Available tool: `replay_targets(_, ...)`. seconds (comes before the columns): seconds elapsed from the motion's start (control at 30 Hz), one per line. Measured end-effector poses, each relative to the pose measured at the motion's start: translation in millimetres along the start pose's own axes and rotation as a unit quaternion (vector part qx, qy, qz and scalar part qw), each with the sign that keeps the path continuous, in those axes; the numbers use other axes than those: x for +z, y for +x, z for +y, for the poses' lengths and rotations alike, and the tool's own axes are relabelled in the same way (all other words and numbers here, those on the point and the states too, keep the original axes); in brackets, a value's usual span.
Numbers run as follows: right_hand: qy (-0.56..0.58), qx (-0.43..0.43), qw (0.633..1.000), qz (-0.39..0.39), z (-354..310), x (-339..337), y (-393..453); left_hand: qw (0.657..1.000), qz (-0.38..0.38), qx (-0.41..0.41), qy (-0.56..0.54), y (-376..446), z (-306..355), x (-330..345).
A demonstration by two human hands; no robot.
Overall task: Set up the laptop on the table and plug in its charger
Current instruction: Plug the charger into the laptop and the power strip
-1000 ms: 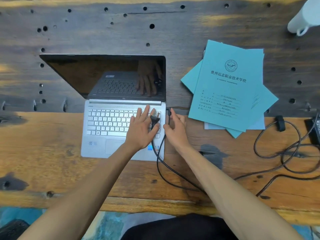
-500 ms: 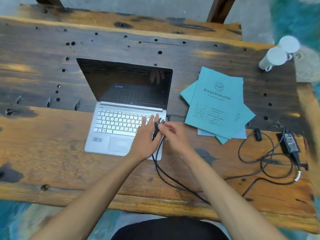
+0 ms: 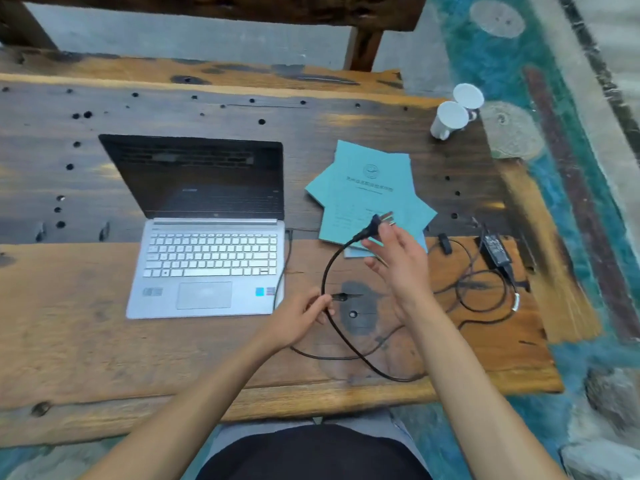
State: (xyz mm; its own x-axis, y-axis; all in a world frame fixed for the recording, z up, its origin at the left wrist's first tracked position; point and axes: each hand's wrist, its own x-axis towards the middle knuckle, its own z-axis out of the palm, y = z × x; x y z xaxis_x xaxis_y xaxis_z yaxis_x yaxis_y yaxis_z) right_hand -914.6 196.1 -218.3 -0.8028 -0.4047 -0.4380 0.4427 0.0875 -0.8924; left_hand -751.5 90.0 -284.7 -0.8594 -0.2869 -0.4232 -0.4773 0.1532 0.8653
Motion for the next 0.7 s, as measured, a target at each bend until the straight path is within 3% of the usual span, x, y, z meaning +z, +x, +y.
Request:
replay_targets(0.1, 0.035, -0.022, 0.997, 0.066, -18.0, -45.3, -8.4, 0.998, -0.056, 0.026, -0.018, 5.9, 8.2, 29.7)
replay_targets(0.3, 0.088, -0.066, 0.981, 0.159, -50.6, -126.9, -32.7, 0.985, -0.145, 0.078, 0.057, 23.3, 24.5, 78.1)
replay_targets(0.53, 0.225, -0.101, 0.933, 0.262, -80.6, -244.6, -56.2, 0.936, -0.271, 0.119, 0.192, 47.6, 35.7, 146.7)
replay_targets(0.7, 0.338, -0.098, 0.89, 0.291, -95.4, -340.6, -46.5, 0.932, -0.269, 0.093, 0.226, 73.0, 58.9, 189.9)
